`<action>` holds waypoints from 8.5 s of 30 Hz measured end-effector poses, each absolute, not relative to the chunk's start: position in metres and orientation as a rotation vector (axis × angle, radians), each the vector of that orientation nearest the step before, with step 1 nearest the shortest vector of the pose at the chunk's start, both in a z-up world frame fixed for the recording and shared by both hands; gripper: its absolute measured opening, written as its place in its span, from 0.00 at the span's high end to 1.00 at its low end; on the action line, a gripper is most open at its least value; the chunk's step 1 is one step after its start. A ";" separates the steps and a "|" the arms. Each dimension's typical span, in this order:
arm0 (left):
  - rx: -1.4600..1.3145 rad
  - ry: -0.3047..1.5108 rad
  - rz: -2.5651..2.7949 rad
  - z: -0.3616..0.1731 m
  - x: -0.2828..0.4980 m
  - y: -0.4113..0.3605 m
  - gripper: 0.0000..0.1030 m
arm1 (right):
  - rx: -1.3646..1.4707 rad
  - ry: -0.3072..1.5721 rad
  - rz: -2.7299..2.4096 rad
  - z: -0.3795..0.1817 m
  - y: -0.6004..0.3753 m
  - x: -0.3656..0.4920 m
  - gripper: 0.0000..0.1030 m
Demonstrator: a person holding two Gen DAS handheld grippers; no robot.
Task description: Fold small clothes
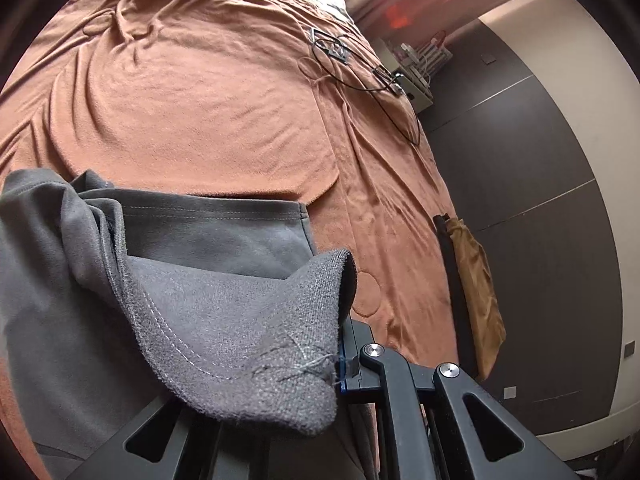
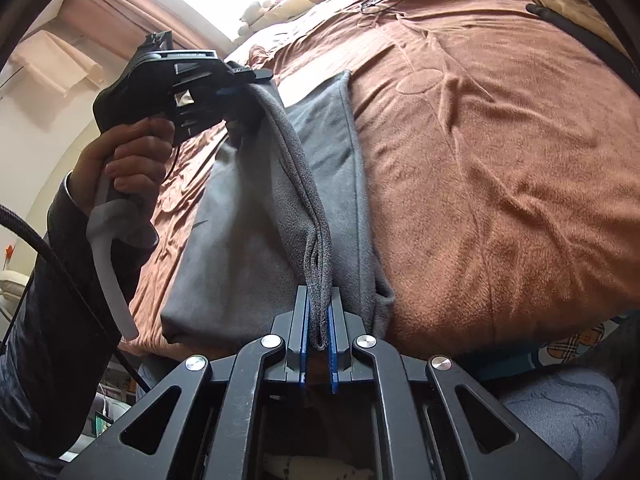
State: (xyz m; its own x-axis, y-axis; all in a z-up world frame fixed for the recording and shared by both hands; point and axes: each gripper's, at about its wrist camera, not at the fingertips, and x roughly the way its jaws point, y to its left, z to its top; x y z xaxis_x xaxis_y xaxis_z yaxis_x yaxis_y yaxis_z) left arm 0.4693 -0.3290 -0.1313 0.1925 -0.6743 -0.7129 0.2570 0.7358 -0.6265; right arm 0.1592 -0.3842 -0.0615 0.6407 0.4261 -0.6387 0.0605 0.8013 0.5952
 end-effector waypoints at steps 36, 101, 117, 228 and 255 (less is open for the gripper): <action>-0.314 1.191 -0.519 -0.145 0.447 -0.230 0.39 | 0.590 0.893 0.185 -0.062 -0.384 0.152 0.96; -0.430 1.195 -0.308 -0.201 0.531 -0.132 0.65 | 0.300 0.936 0.111 -0.038 -0.368 0.408 0.97; -0.378 1.258 -0.425 -0.197 0.447 -0.137 0.65 | 0.323 1.003 0.175 -0.034 -0.363 0.348 0.49; -0.556 1.271 -0.507 -0.202 0.444 -0.094 0.58 | 0.776 0.999 0.359 -0.099 -0.374 0.366 0.55; -0.528 1.197 -0.536 -0.194 0.518 -0.125 0.91 | 0.729 0.929 0.378 -0.090 -0.377 0.385 0.88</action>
